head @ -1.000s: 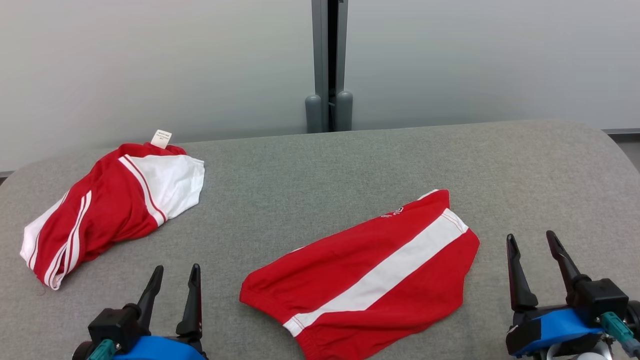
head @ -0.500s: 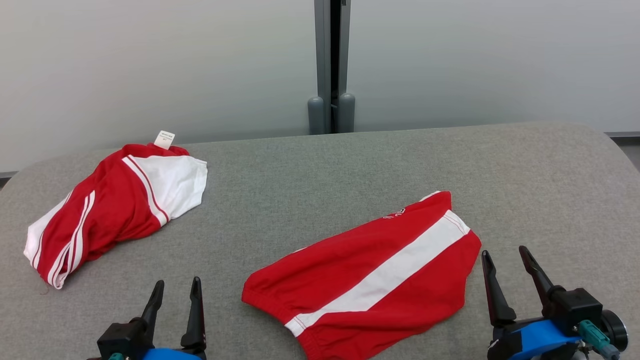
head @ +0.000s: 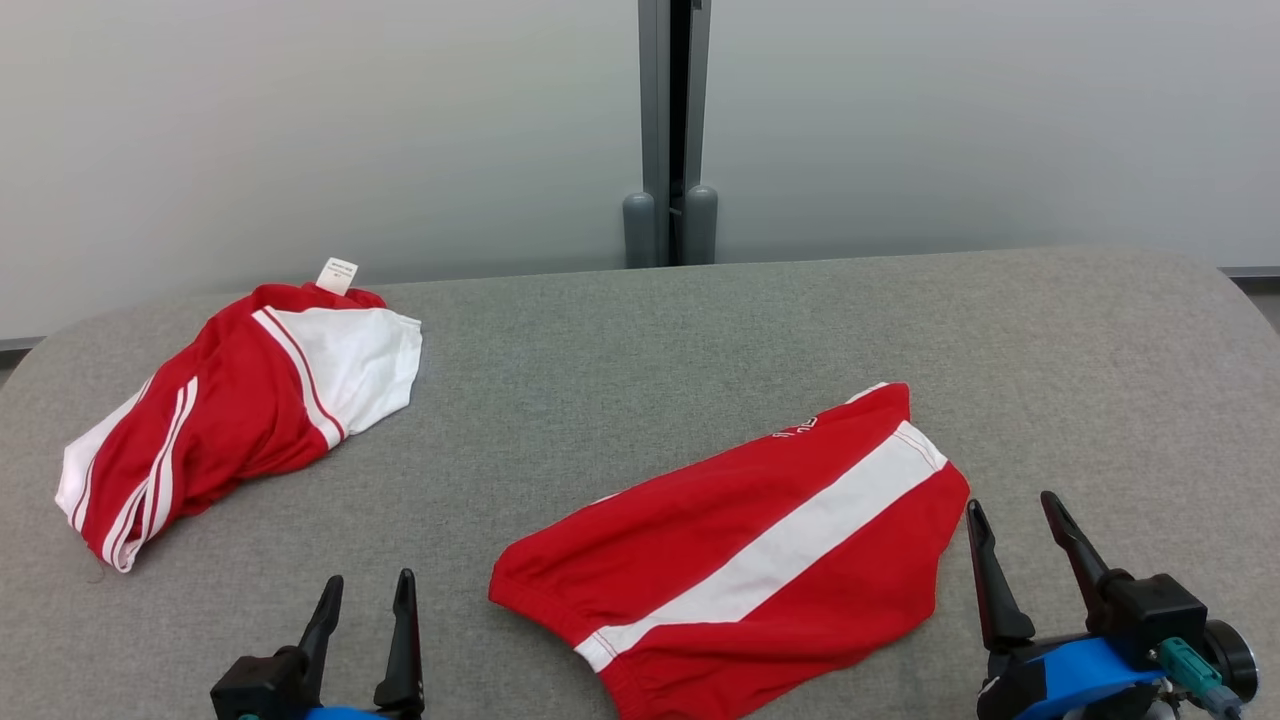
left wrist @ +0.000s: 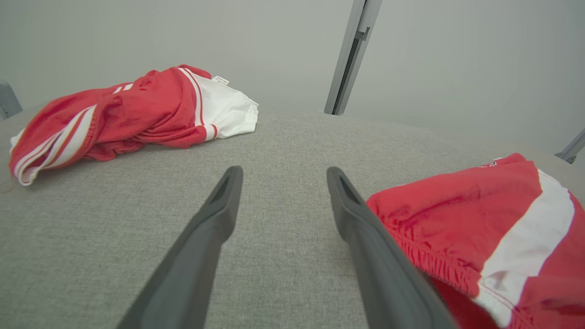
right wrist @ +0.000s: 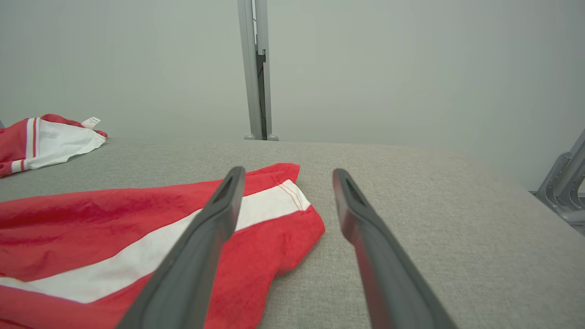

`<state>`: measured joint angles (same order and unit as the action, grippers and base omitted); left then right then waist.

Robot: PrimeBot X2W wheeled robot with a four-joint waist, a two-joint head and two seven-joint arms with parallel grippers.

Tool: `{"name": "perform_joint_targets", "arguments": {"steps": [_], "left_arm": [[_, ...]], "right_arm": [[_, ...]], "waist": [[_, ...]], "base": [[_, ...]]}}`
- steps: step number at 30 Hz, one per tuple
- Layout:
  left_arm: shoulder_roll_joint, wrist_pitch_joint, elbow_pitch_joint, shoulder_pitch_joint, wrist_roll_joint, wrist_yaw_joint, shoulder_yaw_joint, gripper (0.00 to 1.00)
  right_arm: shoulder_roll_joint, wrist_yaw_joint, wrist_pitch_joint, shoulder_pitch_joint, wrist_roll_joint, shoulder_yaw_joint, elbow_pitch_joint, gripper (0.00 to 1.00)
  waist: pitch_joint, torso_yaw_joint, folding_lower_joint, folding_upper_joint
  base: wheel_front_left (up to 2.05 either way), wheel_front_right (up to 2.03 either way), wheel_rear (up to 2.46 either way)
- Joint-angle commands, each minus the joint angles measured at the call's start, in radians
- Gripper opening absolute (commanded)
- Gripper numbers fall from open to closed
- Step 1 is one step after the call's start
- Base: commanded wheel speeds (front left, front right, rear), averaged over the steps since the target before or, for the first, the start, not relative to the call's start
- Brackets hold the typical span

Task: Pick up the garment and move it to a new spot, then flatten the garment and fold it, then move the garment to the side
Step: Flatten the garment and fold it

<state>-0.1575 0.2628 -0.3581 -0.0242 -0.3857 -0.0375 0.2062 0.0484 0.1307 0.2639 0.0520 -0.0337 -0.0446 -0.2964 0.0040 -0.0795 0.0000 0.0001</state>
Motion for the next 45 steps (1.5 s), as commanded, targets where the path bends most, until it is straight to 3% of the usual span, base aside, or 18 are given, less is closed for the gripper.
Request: {"name": "perform_joint_targets", "arguments": {"steps": [1,15,20,24,32,36,45], "left_arm": [[0.001,0.003,-0.004,-0.001,0.009,-0.007,-0.007,1.0],[0.02,0.003,-0.013,0.006,0.039,-0.031,-0.021,1.0],[0.027,-0.022,-0.03,0.017,0.046,-0.053,0.029,1.0],[0.043,-0.159,0.012,-0.007,-0.034,-0.086,0.117,1.0],[0.018,-0.371,0.135,-0.03,-0.208,-0.096,0.227,1.0],[-0.006,-0.409,0.166,-0.011,-0.244,-0.096,0.253,1.0],[0.017,-0.404,0.176,0.024,-0.314,-0.097,0.281,1.0]], "right_arm": [[0.004,0.0,0.001,0.005,0.005,-0.002,-0.002,1.0],[0.004,0.0,0.001,0.013,0.009,-0.012,0.007,1.0],[0.004,0.0,0.001,0.021,0.009,-0.013,0.014,1.0],[0.004,0.0,0.001,0.03,0.013,-0.019,0.021,1.0],[0.004,0.0,0.001,0.046,0.014,-0.021,0.019,1.0],[0.004,0.0,0.001,0.053,0.013,-0.017,0.016,1.0],[0.004,0.0,0.001,0.062,0.019,-0.021,0.011,1.0]], "waist": [[0.0,0.001,0.0,-0.0001],[0.011,0.004,0.0,-0.0001],[0.03,0.005,0.0,-0.0001],[0.055,0.006,0.0,-0.0001],[0.08,-0.002,0.0,-0.0001],[0.091,-0.014,0.0,-0.0001],[0.1,-0.032,0.0,-0.0001]], "base": [[0.0,0.0,0.0],[0.0,0.0,0.0],[0.0,0.0,0.0],[0.0,0.0,0.0],[0.0,0.0,0.0],[0.0,0.0,0.0],[0.0,0.0,0.0]]}}
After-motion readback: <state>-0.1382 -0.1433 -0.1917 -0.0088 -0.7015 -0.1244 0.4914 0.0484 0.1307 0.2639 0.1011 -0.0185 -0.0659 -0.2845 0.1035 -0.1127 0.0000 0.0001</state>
